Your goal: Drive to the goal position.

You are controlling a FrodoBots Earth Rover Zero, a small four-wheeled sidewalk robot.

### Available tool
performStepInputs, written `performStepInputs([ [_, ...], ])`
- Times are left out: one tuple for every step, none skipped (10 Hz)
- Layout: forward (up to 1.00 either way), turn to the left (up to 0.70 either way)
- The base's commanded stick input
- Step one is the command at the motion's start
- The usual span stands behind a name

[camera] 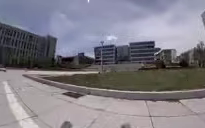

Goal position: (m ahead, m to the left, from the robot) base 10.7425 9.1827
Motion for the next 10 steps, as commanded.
performStepInputs([
  [0.70,0.35],
  [0.70,0.35],
  [0.70,0.35],
  [0.70,0.35],
  [0.70,0.35],
  [0.70,0.35],
  [0.70,0.35],
  [0.70,0.35],
  [0.70,0.35],
  [0.70,0.35],
])
